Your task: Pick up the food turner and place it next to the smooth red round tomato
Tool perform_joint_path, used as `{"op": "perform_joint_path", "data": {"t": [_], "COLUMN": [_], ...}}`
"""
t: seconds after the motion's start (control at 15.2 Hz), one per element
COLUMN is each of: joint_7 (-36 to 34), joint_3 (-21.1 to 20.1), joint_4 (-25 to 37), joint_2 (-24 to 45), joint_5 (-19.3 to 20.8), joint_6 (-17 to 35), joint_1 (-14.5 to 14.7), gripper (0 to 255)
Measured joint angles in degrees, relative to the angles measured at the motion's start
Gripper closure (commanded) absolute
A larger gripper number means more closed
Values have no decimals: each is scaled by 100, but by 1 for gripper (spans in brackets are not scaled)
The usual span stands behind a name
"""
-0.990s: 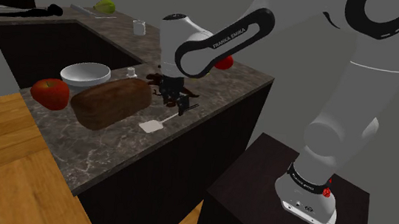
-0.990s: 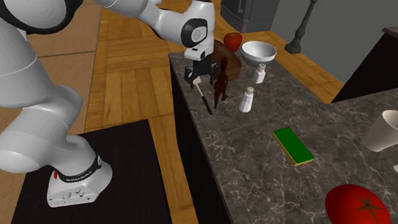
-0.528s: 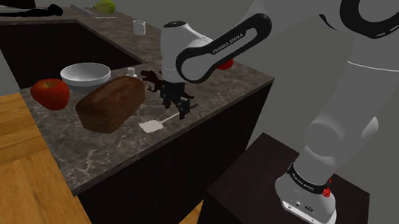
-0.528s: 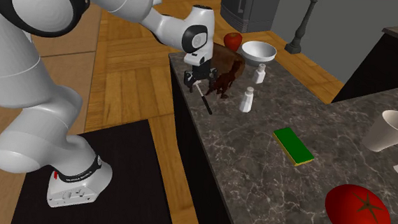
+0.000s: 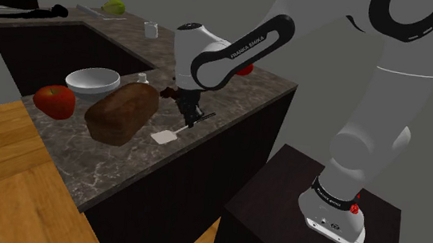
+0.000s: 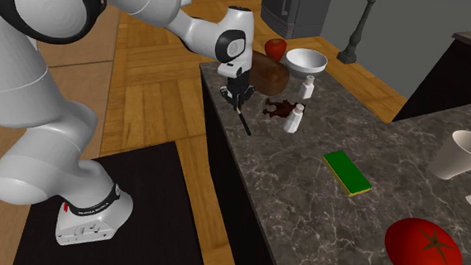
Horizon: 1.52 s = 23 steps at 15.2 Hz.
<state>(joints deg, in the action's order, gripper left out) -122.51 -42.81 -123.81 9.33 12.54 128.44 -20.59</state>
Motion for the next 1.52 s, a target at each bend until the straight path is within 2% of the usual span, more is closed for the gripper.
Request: {"op": "perform_joint_path", "data": {"t": [0.33,1.52], "joint_7": [62,647], "joint_3": [-18,-96], "joint_4": [27,714], "joint_2": [-78,-894], "joint_5": [-78,-838], "joint_6": [-78,-1306], "joint_1": [-23,-156], "gripper": [255,255]}}
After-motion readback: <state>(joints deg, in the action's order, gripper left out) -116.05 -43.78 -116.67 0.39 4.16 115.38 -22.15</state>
